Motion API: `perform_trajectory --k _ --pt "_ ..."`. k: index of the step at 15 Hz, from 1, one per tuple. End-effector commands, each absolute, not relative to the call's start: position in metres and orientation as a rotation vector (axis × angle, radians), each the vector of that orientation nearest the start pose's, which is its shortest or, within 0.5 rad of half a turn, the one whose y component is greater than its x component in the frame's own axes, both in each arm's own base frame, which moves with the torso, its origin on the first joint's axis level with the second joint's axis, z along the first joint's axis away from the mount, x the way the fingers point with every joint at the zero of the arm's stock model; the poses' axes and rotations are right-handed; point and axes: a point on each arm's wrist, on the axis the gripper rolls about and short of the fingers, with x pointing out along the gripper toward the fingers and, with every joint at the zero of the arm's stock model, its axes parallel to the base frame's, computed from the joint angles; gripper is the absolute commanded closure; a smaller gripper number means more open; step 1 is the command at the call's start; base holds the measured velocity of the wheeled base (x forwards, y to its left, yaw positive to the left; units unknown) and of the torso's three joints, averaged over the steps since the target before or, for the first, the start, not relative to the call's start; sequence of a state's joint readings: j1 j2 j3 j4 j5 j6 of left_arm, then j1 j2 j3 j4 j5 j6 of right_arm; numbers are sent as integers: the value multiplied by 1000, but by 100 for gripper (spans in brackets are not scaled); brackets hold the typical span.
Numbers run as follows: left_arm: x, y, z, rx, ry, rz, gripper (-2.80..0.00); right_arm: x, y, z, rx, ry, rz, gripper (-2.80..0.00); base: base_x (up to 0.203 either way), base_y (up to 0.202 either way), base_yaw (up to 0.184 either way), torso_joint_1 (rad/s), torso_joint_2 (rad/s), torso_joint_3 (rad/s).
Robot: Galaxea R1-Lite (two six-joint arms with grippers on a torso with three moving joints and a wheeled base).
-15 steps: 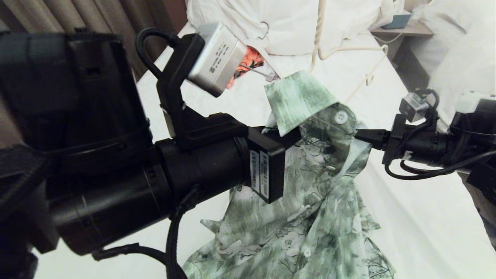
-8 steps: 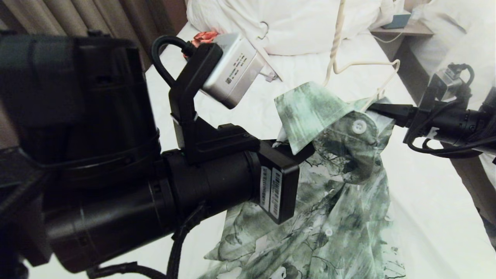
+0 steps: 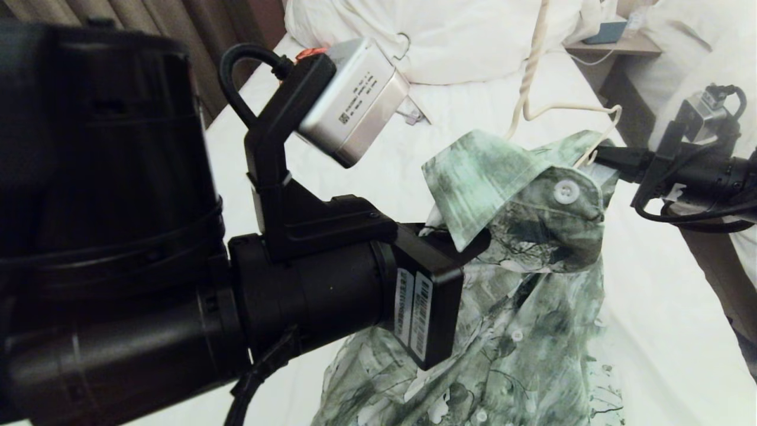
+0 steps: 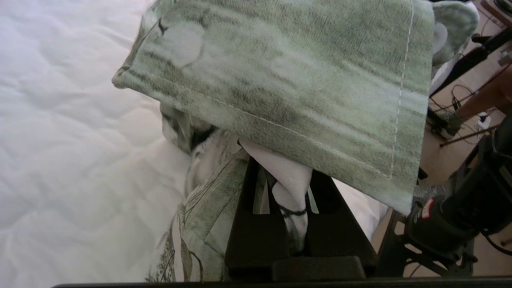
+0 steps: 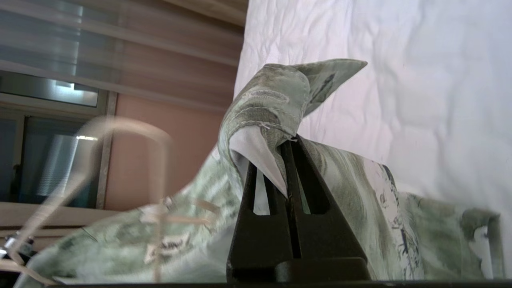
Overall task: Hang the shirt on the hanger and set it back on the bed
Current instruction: Hook the other side of the shirt onto the hanger
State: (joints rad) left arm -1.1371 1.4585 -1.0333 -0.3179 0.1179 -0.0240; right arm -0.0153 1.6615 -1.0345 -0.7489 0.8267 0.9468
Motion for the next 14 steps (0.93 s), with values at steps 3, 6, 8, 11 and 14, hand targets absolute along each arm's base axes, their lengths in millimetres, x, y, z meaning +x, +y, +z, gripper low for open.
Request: perform_trajectory --k 3,6,8,11,14 --pt "106 -248 267 92 168 -1049 0 307 7 278 828 243 802 0 0 0 0 0 0 0" --pt "102 -251 266 97 170 -1056 0 307 1 280 825 229 785 0 0 0 0 0 0 0" --pt "99 -252 265 100 173 -1065 0 307 -2 281 820 220 781 0 0 0 0 0 0 0" --pt "94 -253 263 119 191 -1070 0 306 -2 287 789 195 789 0 0 0 0 0 0 0" --pt "96 -260 255 129 226 -1058 0 302 0 295 786 198 795 0 0 0 0 0 0 0"
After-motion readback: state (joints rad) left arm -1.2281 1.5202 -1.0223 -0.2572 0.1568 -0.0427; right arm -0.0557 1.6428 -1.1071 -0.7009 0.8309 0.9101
